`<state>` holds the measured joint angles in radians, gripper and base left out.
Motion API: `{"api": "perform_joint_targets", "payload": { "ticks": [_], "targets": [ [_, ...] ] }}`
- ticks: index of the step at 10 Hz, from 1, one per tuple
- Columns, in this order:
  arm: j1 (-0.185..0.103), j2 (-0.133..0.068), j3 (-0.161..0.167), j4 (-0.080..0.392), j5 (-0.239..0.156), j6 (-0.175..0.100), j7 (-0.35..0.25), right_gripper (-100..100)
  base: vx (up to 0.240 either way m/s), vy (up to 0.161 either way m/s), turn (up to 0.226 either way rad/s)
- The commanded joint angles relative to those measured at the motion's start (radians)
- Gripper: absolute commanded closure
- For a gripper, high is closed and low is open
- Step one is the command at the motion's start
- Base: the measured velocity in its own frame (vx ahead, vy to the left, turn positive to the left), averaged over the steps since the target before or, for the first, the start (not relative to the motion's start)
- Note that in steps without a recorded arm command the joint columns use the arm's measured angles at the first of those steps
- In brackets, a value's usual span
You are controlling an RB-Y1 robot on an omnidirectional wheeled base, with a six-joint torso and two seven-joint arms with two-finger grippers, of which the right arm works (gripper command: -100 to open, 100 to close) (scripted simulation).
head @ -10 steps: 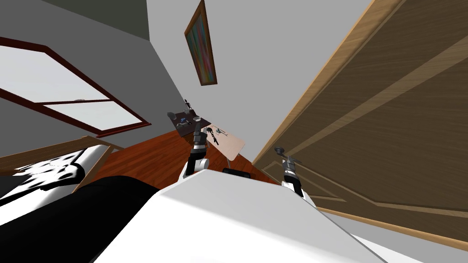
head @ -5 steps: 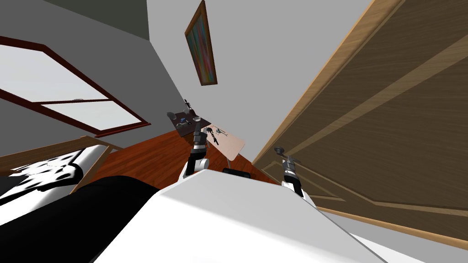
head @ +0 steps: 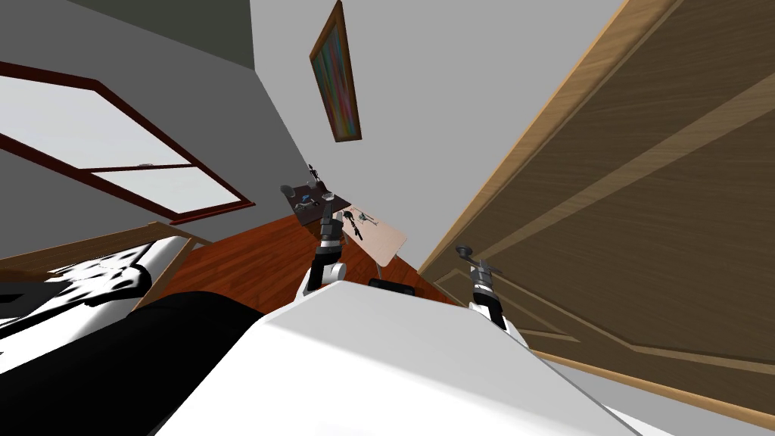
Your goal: Pull the door open
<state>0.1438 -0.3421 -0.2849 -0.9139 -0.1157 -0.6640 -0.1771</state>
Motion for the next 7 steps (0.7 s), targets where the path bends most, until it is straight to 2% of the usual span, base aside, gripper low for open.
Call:
{"api": "perform_joint_targets", "payload": {
  "ticks": [1, 7],
  "targets": [
    [0.0, 0.0, 0.0, 0.0, 0.0, 0.0, 0.0, -100, 0.002, -0.006, 0.017],
    [0.0, 0.0, 0.0, 0.0, 0.0, 0.0, 0.0, -100, -0.001, 0.002, -0.006]
  ]
}}
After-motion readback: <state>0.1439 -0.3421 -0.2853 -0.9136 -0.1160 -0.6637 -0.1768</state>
